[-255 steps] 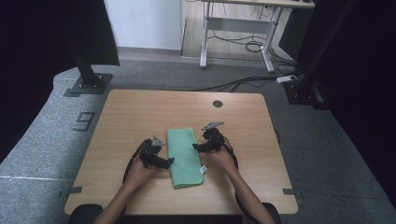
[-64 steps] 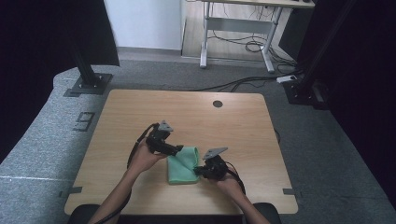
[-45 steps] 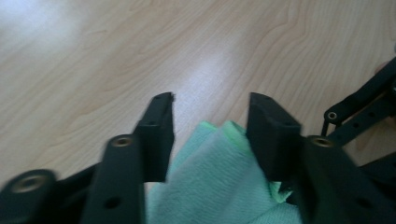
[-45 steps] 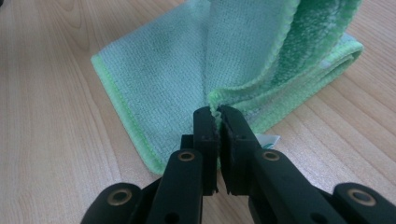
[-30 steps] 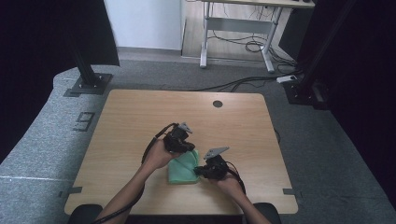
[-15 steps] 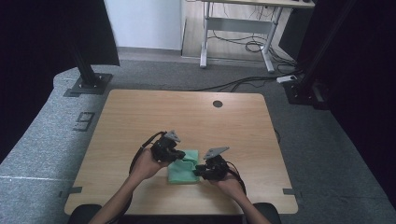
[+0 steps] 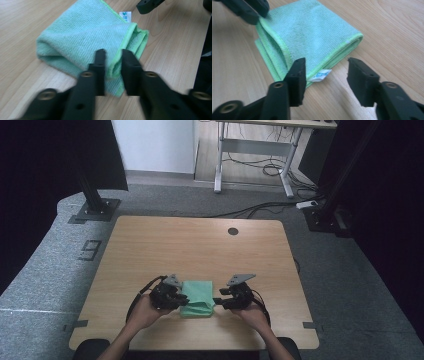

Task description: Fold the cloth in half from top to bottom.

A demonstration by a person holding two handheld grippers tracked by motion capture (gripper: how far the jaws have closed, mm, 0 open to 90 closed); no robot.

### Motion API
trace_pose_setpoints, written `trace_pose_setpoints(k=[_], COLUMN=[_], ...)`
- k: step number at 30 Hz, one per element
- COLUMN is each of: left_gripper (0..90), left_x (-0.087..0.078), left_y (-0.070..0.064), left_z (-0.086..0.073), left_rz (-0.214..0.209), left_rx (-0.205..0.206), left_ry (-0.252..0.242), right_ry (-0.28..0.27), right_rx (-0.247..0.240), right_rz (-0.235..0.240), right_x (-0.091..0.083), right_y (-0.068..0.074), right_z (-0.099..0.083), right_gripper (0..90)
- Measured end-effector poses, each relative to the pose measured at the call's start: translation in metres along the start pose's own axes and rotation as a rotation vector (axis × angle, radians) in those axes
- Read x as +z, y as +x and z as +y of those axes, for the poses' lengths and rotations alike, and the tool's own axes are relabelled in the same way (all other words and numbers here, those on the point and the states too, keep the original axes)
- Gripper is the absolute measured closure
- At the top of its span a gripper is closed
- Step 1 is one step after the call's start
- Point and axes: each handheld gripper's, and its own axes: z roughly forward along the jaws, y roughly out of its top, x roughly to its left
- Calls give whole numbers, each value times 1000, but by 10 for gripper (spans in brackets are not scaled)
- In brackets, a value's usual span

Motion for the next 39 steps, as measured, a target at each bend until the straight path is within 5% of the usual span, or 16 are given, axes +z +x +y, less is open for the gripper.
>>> trace_pose_setpoints(k=[3, 6, 9, 10, 13, 14, 18, 33, 39], left_gripper=[522, 387, 309, 300, 271, 268, 247, 260, 261], left_x=[-7, -18, -17, -12, -3, 9, 28, 29, 19], left_y=[4, 16, 27, 40, 52, 61, 72, 61, 63], left_z=[2, 14, 21, 27, 31, 32, 30, 2, 9], left_rz=[19, 81, 116, 137, 168, 203, 233, 177, 183], left_rx=[2, -22, -44, -73, -97, -96, -100, -70, -88], left_ry=[-34, -102, -136, -149, -153, -139, -105, 0, -79], right_ry=[3, -9, -10, -13, -15, -14, -7, 71, 77], right_rx=[-7, 2, 13, 19, 32, 30, 24, -4, -6], right_rz=[-23, -42, -67, -69, -71, -74, -72, -110, -108], right_x=[3, 6, 12, 15, 22, 24, 32, 49, 47], right_y=[0, -2, -6, -8, -11, -11, -9, -8, -6], right_z=[4, 11, 18, 20, 25, 26, 26, 13, 13], right_gripper=[405, 344, 310, 301, 292, 288, 284, 262, 261])
